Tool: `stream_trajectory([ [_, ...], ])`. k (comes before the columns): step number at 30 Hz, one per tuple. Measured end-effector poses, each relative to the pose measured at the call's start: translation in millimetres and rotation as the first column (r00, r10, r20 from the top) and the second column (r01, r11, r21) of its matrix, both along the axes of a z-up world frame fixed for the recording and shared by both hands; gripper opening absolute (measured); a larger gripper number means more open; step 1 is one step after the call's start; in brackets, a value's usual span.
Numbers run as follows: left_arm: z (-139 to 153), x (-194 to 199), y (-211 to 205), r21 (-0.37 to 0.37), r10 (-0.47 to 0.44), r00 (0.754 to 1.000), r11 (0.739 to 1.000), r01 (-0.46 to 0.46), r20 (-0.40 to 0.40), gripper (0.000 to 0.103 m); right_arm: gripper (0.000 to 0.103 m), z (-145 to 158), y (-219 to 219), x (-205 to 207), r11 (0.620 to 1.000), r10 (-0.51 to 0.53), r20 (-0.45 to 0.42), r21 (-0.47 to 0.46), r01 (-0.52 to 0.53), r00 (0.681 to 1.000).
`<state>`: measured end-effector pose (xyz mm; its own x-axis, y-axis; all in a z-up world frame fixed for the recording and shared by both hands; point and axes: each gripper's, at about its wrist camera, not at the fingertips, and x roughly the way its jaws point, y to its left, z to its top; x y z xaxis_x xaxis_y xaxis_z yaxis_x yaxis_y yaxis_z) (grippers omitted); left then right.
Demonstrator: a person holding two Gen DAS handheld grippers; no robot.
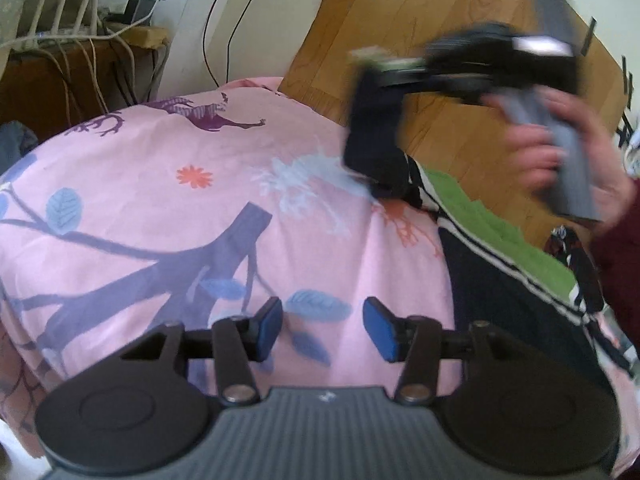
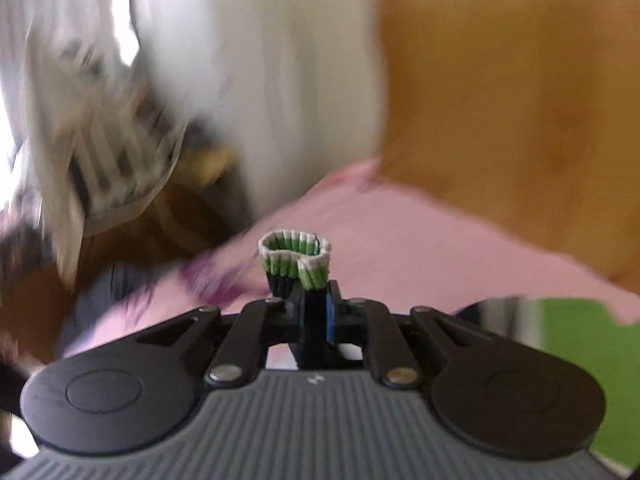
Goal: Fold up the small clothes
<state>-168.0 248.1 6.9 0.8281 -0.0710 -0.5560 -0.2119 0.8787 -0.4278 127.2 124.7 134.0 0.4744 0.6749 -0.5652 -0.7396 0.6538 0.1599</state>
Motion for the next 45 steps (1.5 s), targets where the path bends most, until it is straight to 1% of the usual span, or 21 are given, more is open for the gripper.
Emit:
stream_trajectory([
  [3, 15, 20, -5, -0.004, -0.008, 1.0, 1.0, 0.008, 0.01, 0.046, 0.012, 33, -81, 29, 0.984, -0.154, 0.021, 0.089, 0.152, 0.988],
  [7, 41, 61, -16, 0.009, -0.048, 0.999, 0.999, 0.047, 0.025, 0.048, 0.012, 43, -192, 53, 0.927, -0.341, 0.005, 0.171, 0.335, 0.94],
  [11, 65, 117, -39, 0.014, -0.116, 0.993, 0.993, 0.115, 0.035, 0.055, 0.012, 19, -287, 64, 0.858, -0.456, -0.091, 0.218, 0.465, 0.885],
  [15, 75, 199, -72, 0.04, -0.191, 0.981, 0.981, 0.19, 0.017, 0.058, 0.012, -25, -343, 68, 0.818, -0.505, -0.18, 0.213, 0.534, 0.844],
  [18, 62, 259, -96, 0.077, -0.199, 0.979, 0.976, 0.201, -0.04, 0.059, 0.012, -56, -376, 73, 0.786, -0.535, -0.256, 0.199, 0.586, 0.805],
  [20, 47, 295, -110, 0.074, -0.181, 0.978, 0.979, 0.189, -0.099, 0.059, 0.012, -68, -388, 78, 0.767, -0.534, -0.311, 0.213, 0.606, 0.786],
  [22, 34, 321, -121, 0.059, -0.198, 0.971, 0.977, 0.207, -0.133, 0.059, 0.012, -71, -396, 78, 0.757, -0.513, -0.351, 0.246, 0.606, 0.783],
  [23, 29, 330, -125, 0.071, -0.194, 0.97, 0.976, 0.206, -0.145, 0.057, 0.012, -70, -398, 78, 0.754, -0.501, -0.355, 0.269, 0.599, 0.79],
  [24, 23, 341, -132, 0.098, -0.189, 0.97, 0.974, 0.206, -0.156, 0.039, 0.012, -68, -400, 76, 0.752, -0.495, -0.346, 0.29, 0.593, 0.797],
  [25, 17, 351, -137, 0.125, -0.186, 0.967, 0.97, 0.209, -0.175, 0.01, 0.012, -67, -406, 73, 0.745, -0.494, -0.333, 0.314, 0.588, 0.803],
  [26, 12, 357, -138, 0.136, -0.175, 0.966, 0.97, 0.203, -0.189, 0.01, 0.012, -68, -407, 70, 0.736, -0.5, -0.318, 0.335, 0.588, 0.806],
  [28, 10, 356, -135, 0.136, -0.127, 0.983, 0.98, 0.145, -0.133, 0.009, 0.012, -79, -411, 74, 0.722, -0.534, -0.311, 0.317, 0.615, 0.786],
  [30, 5, 348, -131, 0.132, -0.07, 0.995, 0.988, 0.08, -0.077, 0.009, 0.013, -102, -411, 83, 0.724, -0.567, -0.346, 0.224, 0.653, 0.747],
  [32, -7, 347, -135, 0.164, -0.043, 0.996, 0.985, 0.056, -0.083, 0.01, 0.012, -128, -407, 90, 0.733, -0.581, -0.395, 0.126, 0.669, 0.711],
  [34, -6, 346, -146, 0.235, -0.029, 0.996, 0.971, 0.048, -0.081, 0.019, 0.017, -129, -406, 83, 0.736, -0.578, -0.366, 0.154, 0.66, 0.73],
  [36, -8, 345, -153, 0.282, -0.021, 0.996, 0.958, 0.044, -0.085, 0.025, 0.025, -125, -412, 76, 0.733, -0.573, -0.371, 0.166, 0.659, 0.731],
  [37, -7, 342, -153, 0.282, -0.022, 0.997, 0.958, 0.042, -0.074, 0.029, 0.029, -122, -421, 69, 0.715, -0.577, -0.383, 0.189, 0.673, 0.721],
  [38, -6, 339, -152, 0.276, -0.021, 0.998, 0.96, 0.038, -0.065, 0.029, 0.032, -121, -431, 60, 0.692, -0.59, -0.389, 0.209, 0.691, 0.708],
  [41, 8, 324, -146, 0.273, 0.034, 0.999, 0.962, -0.033, 0.0, 0.027, 0.032, -114, -472, 25, 0.621, -0.654, -0.365, 0.24, 0.746, 0.662],
  [43, 20, 313, -149, 0.261, 0.037, 0.999, 0.964, -0.044, 0.033, 0.027, 0.032, -110, -502, -3, 0.557, -0.706, -0.361, 0.248, 0.793, 0.609],
  [45, 33, 306, -165, 0.263, -0.015, 0.998, 0.965, 0.0, 0.055, 0.027, 0.032, -109, -533, -29, 0.475, -0.757, -0.373, 0.248, 0.844, 0.536],
])
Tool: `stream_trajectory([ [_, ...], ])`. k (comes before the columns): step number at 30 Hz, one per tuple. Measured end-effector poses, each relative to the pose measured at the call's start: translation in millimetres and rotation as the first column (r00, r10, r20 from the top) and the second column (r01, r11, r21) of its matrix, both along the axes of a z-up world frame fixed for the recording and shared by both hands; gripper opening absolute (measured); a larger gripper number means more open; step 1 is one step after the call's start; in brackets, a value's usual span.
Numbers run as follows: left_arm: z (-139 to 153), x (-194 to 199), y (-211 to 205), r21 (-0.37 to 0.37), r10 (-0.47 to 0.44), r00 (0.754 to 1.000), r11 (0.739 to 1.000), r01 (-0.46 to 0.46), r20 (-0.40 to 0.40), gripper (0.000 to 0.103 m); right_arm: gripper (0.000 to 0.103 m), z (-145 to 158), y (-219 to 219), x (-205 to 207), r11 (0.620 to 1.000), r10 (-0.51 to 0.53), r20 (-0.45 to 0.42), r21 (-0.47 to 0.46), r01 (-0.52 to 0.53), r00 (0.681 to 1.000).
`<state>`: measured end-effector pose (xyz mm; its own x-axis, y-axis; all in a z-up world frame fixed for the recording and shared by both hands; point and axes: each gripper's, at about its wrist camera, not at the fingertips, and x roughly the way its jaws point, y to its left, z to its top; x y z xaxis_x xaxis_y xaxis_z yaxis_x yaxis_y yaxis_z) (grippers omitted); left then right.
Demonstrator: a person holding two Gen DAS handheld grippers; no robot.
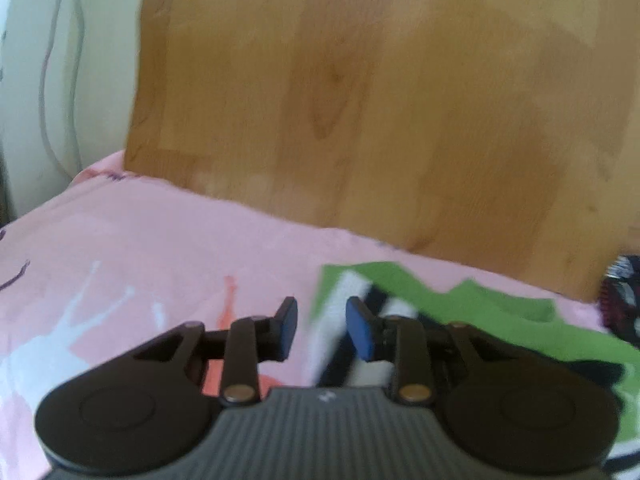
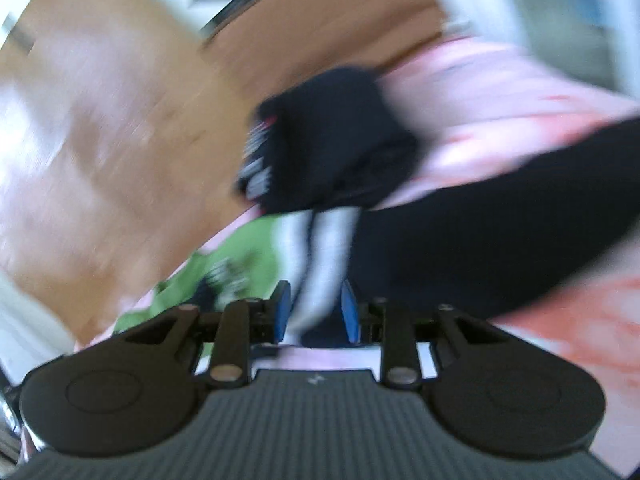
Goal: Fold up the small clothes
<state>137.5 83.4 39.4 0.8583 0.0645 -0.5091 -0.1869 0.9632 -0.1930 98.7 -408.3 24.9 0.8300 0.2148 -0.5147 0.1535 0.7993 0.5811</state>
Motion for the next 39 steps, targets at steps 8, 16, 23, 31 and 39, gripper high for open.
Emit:
stream_trajectory([
  [8, -29, 6, -60, 0.167, -0.252, 0.963, 0.949, 0.266, -0.101, 0.034, 0.032, -11, -80, -65, 0.92, -0.39, -0.076, 0.001, 0.392, 0.917],
  [16, -29, 9, -57, 0.163, -0.236, 0.962, 0.953, 0.257, -0.135, 0.034, 0.024, -31, -119, -50, 0.853, -0.505, -0.045, 0.127, 0.507, 0.862],
  [23, -25, 1, -51, 0.119, -0.274, 0.958, 0.952, 0.282, -0.08, 0.035, 0.009, 23, -79, -25, 0.94, -0.341, 0.082, 0.014, 0.341, 0.937],
  [31, 7, -20, 5, -0.102, -0.292, 0.952, 0.948, 0.301, 0.095, 0.051, 0.009, 130, 105, 59, 0.967, 0.204, 0.312, -0.211, -0.141, 0.928],
  [39, 3, -16, 71, -0.312, -0.173, 0.975, 0.927, 0.21, 0.141, 0.054, 0.009, 83, 305, 116, 0.756, 0.623, 0.163, -0.375, -0.536, 0.765],
])
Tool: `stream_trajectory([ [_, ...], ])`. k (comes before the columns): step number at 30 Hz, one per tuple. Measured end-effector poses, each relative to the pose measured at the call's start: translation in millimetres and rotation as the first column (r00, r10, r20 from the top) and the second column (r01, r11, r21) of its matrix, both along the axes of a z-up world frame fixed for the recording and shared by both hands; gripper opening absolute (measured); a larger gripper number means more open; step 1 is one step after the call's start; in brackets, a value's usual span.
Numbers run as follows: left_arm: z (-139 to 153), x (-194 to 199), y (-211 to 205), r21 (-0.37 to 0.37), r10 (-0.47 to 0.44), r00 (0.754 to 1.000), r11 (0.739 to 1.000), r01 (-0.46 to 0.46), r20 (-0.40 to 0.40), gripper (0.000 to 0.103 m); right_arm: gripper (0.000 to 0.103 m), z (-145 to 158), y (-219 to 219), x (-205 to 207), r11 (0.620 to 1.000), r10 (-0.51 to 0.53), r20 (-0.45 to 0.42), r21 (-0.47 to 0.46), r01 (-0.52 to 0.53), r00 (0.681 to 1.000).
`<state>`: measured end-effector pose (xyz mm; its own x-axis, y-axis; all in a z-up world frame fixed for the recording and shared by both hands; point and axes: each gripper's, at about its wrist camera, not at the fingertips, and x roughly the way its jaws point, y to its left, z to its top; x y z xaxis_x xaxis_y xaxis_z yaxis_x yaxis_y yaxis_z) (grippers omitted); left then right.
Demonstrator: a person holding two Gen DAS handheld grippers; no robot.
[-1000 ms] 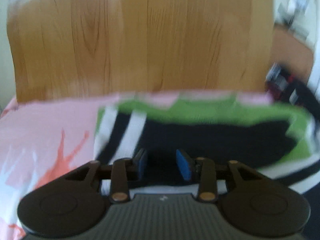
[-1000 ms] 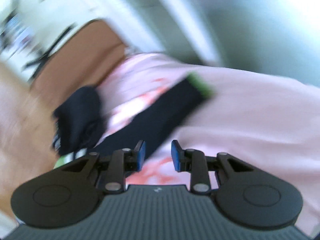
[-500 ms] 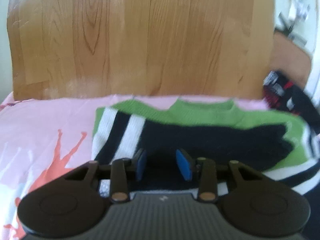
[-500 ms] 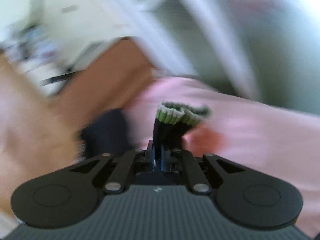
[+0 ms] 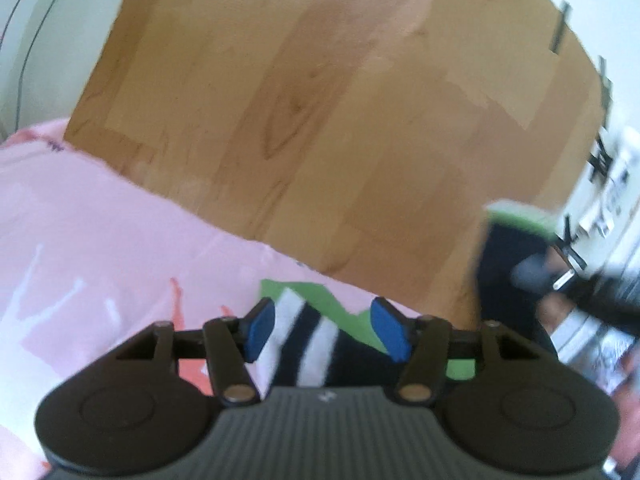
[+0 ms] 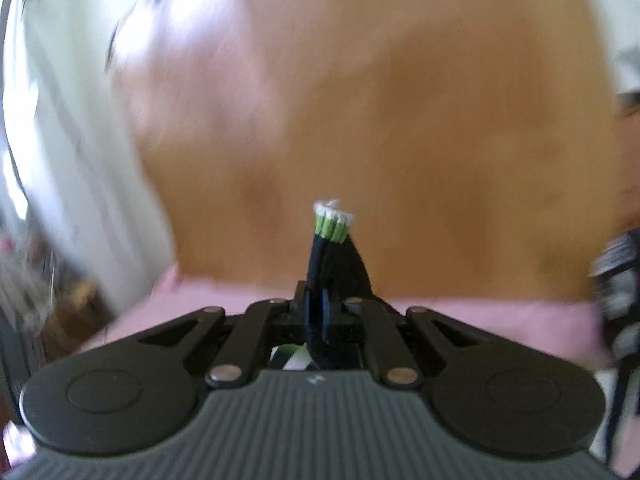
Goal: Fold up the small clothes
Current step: 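Grasp the other sleeve cuff with the left gripper and fold it inward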
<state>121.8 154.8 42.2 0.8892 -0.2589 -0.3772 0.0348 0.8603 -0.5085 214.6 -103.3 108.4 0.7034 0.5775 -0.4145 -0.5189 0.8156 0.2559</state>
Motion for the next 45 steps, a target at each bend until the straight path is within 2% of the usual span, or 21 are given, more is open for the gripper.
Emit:
stream_trajectory([
  [3, -8, 11, 8, -0.04, -0.004, 0.999, 0.999, 0.002, -0.045, 0.054, 0.013, -51, 49, 3, 0.985, 0.101, -0.072, -0.129, -0.11, 0.992],
  [6, -13, 18, 3, -0.016, -0.01, 0.997, 1.0, 0.009, -0.071, 0.054, 0.02, -94, 68, 7, 0.94, 0.206, -0.242, -0.22, -0.261, 0.948],
  [7, -14, 18, 0, -0.009, -0.019, 0.997, 1.0, 0.019, -0.077, 0.054, 0.025, -93, 61, 0, 0.944, 0.21, -0.215, -0.209, -0.254, 0.954],
  [8, -14, 19, -2, -0.001, -0.028, 0.997, 1.0, 0.028, -0.078, 0.054, 0.037, -87, 50, -3, 0.947, 0.204, -0.211, -0.206, -0.248, 0.956],
  [9, -14, 19, -4, 0.005, -0.042, 0.996, 0.999, 0.042, -0.078, 0.054, 0.039, -79, 37, -6, 0.953, 0.202, -0.206, -0.183, -0.24, 0.958],
  [12, -16, 22, -14, 0.047, -0.062, 0.994, 0.997, 0.067, -0.086, 0.054, 0.04, -50, -16, -20, 0.986, 0.115, -0.104, -0.106, -0.126, 0.988],
  [14, -18, 19, -24, 0.078, -0.072, 0.993, 0.994, 0.079, -0.092, 0.05, 0.04, -41, -52, -25, 0.994, 0.019, -0.04, -0.11, -0.024, 0.999],
  [15, -20, 20, -29, 0.094, -0.083, 0.992, 0.991, 0.092, -0.097, 0.044, 0.04, -40, -68, -24, 0.992, -0.031, -0.031, -0.126, 0.027, 0.999],
  [19, -27, 22, -51, 0.246, -0.053, 0.991, 0.966, 0.083, -0.126, 0.029, 0.037, -61, -123, -2, 0.97, -0.203, -0.1, -0.158, 0.186, 0.974],
  [21, -31, 26, -54, 0.275, -0.036, 0.988, 0.958, 0.078, -0.152, 0.027, 0.038, -88, -146, 23, 0.922, -0.357, -0.204, -0.232, 0.309, 0.912],
  [22, -31, 25, -53, 0.274, -0.038, 0.988, 0.958, 0.079, -0.152, 0.027, 0.039, -98, -160, 31, 0.919, -0.387, -0.269, -0.196, 0.343, 0.882],
  [23, -31, 24, -53, 0.276, -0.034, 0.988, 0.958, 0.075, -0.15, 0.029, 0.039, -97, -176, 28, 0.927, -0.375, -0.3, -0.109, 0.359, 0.877],
  [24, -31, 24, -53, 0.275, -0.034, 0.988, 0.959, 0.075, -0.15, 0.03, 0.039, -91, -185, 24, 0.925, -0.376, -0.304, -0.068, 0.374, 0.875],
  [26, -32, 24, -53, 0.274, -0.035, 0.988, 0.959, 0.075, -0.149, 0.03, 0.043, -77, -192, 15, 0.919, -0.388, -0.24, -0.028, 0.394, 0.89],
  [29, -32, 25, -56, 0.283, -0.039, 0.988, 0.956, 0.08, -0.149, 0.033, 0.043, -61, -195, 26, 0.915, -0.401, -0.209, -0.035, 0.403, 0.892],
  [32, -31, 26, -57, 0.289, -0.032, 0.988, 0.955, 0.075, -0.148, 0.039, 0.042, -58, -179, 46, 0.918, -0.395, -0.195, -0.126, 0.376, 0.898],
  [37, -32, 28, -51, 0.25, -0.037, 0.987, 0.965, 0.076, -0.158, 0.04, 0.041, -72, -160, 82, 0.903, -0.405, -0.28, -0.27, 0.334, 0.87],
  [39, -32, 27, -50, 0.247, -0.04, 0.987, 0.966, 0.079, -0.158, 0.041, 0.041, -85, -155, 93, 0.905, -0.392, -0.377, -0.32, 0.278, 0.839],
  [40, -32, 27, -50, 0.247, -0.042, 0.986, 0.966, 0.081, -0.159, 0.041, 0.039, -87, -152, 91, 0.899, -0.395, -0.373, -0.347, 0.269, 0.839],
  [43, -33, 27, -50, 0.246, -0.044, 0.986, 0.966, 0.083, -0.159, 0.041, 0.009, -80, -149, 80, 0.881, -0.395, -0.346, -0.404, 0.244, 0.851],
  [45, -33, 27, -50, 0.248, -0.046, 0.986, 0.965, 0.085, -0.16, 0.041, 0.009, -72, -155, 72, 0.871, -0.409, -0.308, -0.412, 0.266, 0.859],
])
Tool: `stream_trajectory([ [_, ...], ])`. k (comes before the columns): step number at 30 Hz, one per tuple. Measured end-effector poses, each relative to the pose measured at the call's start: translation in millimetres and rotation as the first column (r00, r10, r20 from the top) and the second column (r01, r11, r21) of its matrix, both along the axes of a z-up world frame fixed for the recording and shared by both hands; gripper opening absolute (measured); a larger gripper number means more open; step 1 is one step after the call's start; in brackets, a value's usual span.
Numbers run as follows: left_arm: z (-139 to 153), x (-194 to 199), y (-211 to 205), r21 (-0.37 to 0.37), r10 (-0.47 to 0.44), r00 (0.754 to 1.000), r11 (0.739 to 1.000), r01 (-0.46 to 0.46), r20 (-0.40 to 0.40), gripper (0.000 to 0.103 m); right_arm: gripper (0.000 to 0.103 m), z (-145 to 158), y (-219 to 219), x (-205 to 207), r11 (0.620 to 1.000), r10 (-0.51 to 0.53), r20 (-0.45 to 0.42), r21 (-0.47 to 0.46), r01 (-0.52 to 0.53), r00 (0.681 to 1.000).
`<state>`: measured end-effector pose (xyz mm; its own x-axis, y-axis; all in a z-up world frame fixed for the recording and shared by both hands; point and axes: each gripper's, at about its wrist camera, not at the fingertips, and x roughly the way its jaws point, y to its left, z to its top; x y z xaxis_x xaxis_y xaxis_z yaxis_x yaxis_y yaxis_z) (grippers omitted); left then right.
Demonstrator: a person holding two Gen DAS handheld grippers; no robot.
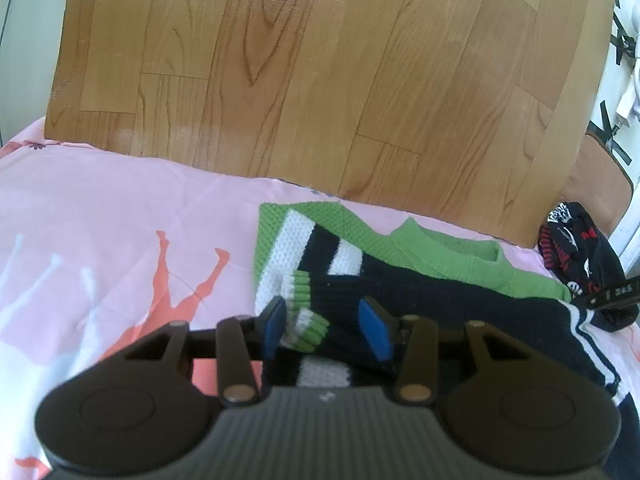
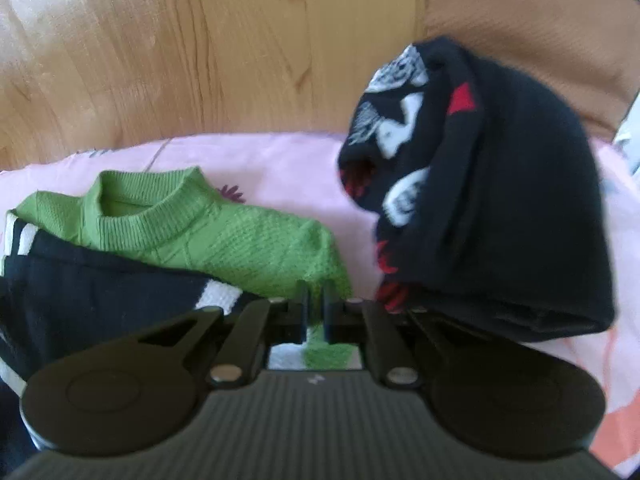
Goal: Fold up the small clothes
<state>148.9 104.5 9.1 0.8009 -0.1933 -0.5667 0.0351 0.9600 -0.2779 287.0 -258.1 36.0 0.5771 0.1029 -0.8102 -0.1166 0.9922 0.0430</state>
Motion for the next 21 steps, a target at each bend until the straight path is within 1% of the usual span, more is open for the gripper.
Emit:
stream_trajectory([
  [1, 0, 0, 0, 0.002, -0.001, 1.0, 1.0, 0.002, -0.004, 0.041, 0.009, 5, -4, -3, 1.0, -0.016, 0.031, -0.007, 0.017, 0.999],
  [3, -1, 1, -1, 0.005, -0.004, 1.0, 1.0, 0.004, -0.009, 0.041, 0.009, 16, -11, -7, 0.996, -0.078, 0.138, -0.037, 0.084, 0.987],
  [4, -1, 1, -2, 0.008, -0.004, 1.0, 1.0, 0.004, -0.01, 0.041, 0.009, 16, -13, -7, 0.994, -0.096, 0.163, -0.04, 0.103, 0.982],
  [5, -1, 1, -2, 0.011, -0.003, 1.0, 1.0, 0.003, -0.01, 0.041, 0.009, 13, -16, -6, 0.994, -0.104, 0.165, -0.021, 0.109, 0.981],
  [7, -1, 1, -2, 0.01, -0.003, 1.0, 1.0, 0.003, -0.01, 0.041, 0.01, 6, -16, -8, 0.996, -0.089, 0.164, -0.012, 0.093, 0.982],
  [8, -1, 1, -2, 0.008, -0.002, 1.0, 1.0, 0.002, -0.01, 0.041, 0.013, 8, -17, -12, 0.996, -0.09, 0.177, -0.004, 0.092, 0.98],
  [9, -1, 1, -1, 0.004, -0.002, 1.0, 1.0, 0.003, -0.009, 0.042, 0.014, 12, -20, -20, 0.995, -0.094, 0.2, 0.028, 0.091, 0.975],
  [10, -1, 1, -1, 0.0, -0.004, 1.0, 1.0, 0.004, -0.008, 0.042, 0.016, 20, -23, -31, 0.994, -0.092, 0.222, 0.071, 0.078, 0.971],
  [11, -1, 1, 0, -0.005, -0.005, 1.0, 1.0, 0.005, -0.007, 0.042, 0.021, 26, -24, -41, 0.992, -0.08, 0.239, 0.112, 0.054, 0.968],
  [13, -2, 2, 0, -0.008, -0.007, 1.0, 1.0, 0.007, -0.01, 0.04, 0.023, 31, -20, -62, 0.989, -0.031, 0.27, 0.149, -0.01, 0.962],
  [14, -2, 2, -1, -0.002, -0.005, 1.0, 1.0, 0.005, -0.014, 0.039, 0.023, 30, -16, -71, 0.986, 0.003, 0.278, 0.157, -0.049, 0.961],
  [16, -2, 2, -3, 0.018, -0.004, 1.0, 1.0, 0.005, -0.015, 0.039, 0.023, 15, -10, -81, 0.979, 0.06, 0.244, 0.174, -0.104, 0.968],
  [17, -2, 2, -5, 0.03, -0.003, 1.0, 1.0, 0.004, -0.014, 0.039, 0.022, 3, -8, -78, 0.981, 0.066, 0.212, 0.164, -0.102, 0.975],
  [18, -2, 1, -6, 0.04, -0.003, 1.0, 0.999, 0.004, -0.012, 0.04, 0.02, -11, -8, -72, 0.988, 0.05, 0.183, 0.137, -0.075, 0.982],
  [19, -2, 1, -7, 0.044, -0.004, 1.0, 0.999, 0.004, -0.011, 0.041, 0.026, -26, -15, -66, 0.99, 0.027, 0.174, 0.134, -0.051, 0.984],
  [20, -2, 1, -7, 0.042, -0.004, 1.0, 0.999, 0.004, -0.012, 0.041, 0.028, -29, -28, -65, 0.978, -0.007, 0.2, 0.204, -0.035, 0.98],
  [21, -2, 1, -5, 0.033, -0.003, 1.0, 0.999, 0.004, -0.013, 0.041, 0.028, -27, -35, -62, 0.965, -0.033, 0.167, 0.26, -0.012, 0.985],
])
